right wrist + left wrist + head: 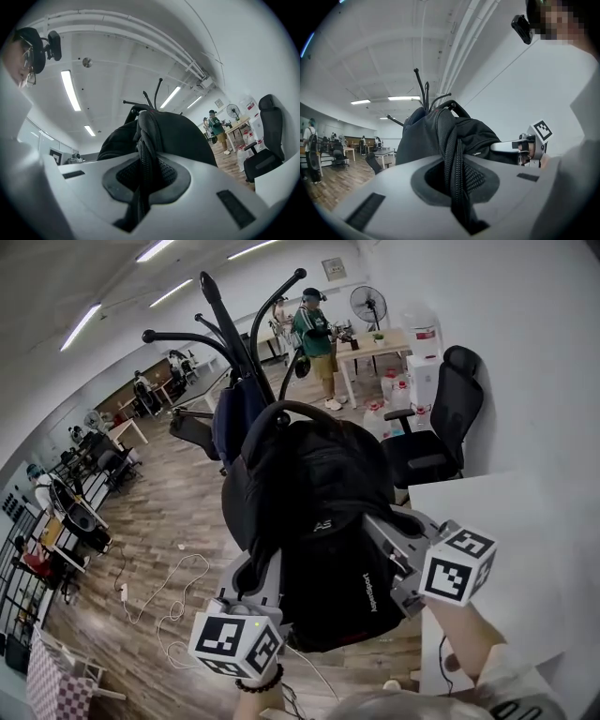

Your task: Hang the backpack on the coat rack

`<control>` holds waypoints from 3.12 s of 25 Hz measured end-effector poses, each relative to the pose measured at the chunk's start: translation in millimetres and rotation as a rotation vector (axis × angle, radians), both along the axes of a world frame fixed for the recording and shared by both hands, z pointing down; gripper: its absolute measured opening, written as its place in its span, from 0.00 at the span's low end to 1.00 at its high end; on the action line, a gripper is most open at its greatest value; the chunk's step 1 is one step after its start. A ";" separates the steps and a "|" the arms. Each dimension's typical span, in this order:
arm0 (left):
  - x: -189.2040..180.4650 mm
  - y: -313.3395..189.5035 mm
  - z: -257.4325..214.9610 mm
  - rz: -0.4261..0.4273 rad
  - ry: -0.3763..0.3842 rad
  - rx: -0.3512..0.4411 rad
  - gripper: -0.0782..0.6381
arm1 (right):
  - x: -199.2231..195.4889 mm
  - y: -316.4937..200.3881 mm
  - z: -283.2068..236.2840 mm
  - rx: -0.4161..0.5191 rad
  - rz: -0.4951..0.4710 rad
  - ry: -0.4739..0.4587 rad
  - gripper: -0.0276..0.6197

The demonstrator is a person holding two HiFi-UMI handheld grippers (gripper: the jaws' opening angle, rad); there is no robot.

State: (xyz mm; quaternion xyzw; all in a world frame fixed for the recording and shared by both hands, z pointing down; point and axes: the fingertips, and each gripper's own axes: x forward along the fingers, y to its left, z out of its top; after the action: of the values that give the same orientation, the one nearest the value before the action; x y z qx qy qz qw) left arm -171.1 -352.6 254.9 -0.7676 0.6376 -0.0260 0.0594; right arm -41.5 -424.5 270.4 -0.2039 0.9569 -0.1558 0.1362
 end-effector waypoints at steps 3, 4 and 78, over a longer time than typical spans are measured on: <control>-2.7 -18.7 10.5 -0.016 0.011 -0.025 0.15 | -4.5 -21.9 9.3 -0.026 -0.003 0.010 0.09; -3.7 -24.3 15.1 -0.021 0.015 -0.032 0.15 | -5.9 -28.3 13.4 -0.035 -0.004 0.015 0.09; -79.4 270.8 182.1 -0.032 0.158 0.080 0.12 | -2.6 240.4 173.2 0.204 0.313 0.217 0.11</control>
State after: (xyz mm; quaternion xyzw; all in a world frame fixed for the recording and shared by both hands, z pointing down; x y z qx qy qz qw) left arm -250.5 -81.8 436.9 -0.7539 0.6531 0.0591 0.0393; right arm -44.1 -184.0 443.6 -0.3507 0.9334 -0.0123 0.0748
